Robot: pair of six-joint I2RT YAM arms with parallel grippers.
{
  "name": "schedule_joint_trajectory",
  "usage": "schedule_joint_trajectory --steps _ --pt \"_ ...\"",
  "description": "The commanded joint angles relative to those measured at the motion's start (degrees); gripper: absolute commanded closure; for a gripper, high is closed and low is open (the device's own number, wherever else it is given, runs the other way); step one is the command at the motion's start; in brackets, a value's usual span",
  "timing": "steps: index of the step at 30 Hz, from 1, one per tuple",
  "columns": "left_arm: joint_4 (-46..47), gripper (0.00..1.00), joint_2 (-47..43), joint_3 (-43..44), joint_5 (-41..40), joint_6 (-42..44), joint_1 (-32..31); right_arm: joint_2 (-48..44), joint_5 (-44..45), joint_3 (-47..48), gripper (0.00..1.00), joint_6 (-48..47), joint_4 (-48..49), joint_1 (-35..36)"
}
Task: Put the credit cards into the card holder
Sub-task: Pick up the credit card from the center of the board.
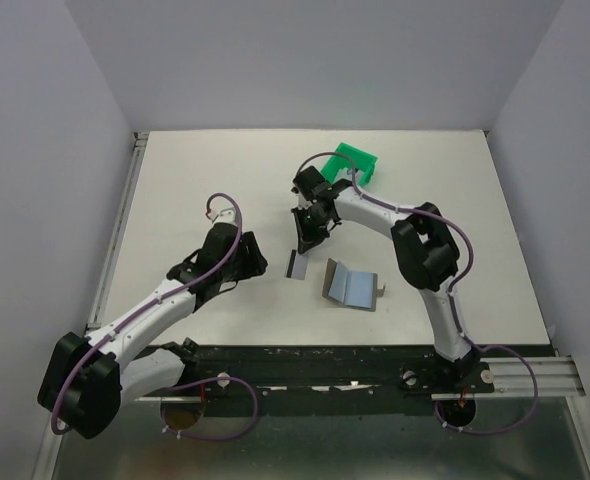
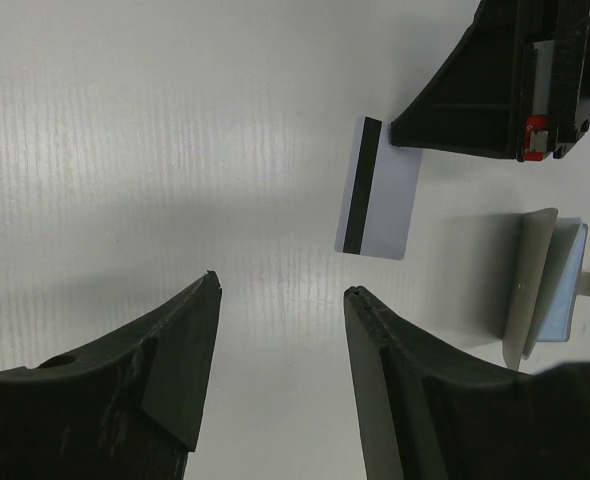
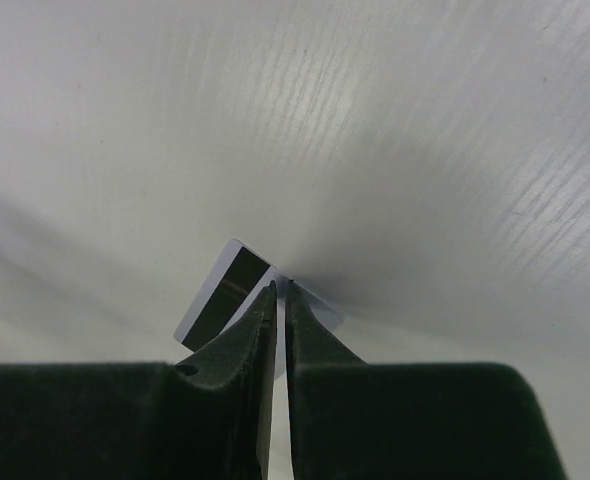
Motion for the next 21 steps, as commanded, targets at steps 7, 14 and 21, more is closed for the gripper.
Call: schedule_joint_trajectory --steps 7,14,21 --pt "1.4 0.36 1.2 -1.9 0.8 -0.6 0.2 -1.6 2.7 -8.8 0.84 -0.1 0.7 3.1" --pt "2.2 0.36 1.9 -2.5 1.3 -0.8 0.2 -4.8 0.5 -14.8 0.83 0.4 2.9 5.8" --pt "2.3 0.36 2.5 -1.6 1.3 -0.5 0.2 -9.9 4.6 -13.3 0.81 1.6 4.2 5.8"
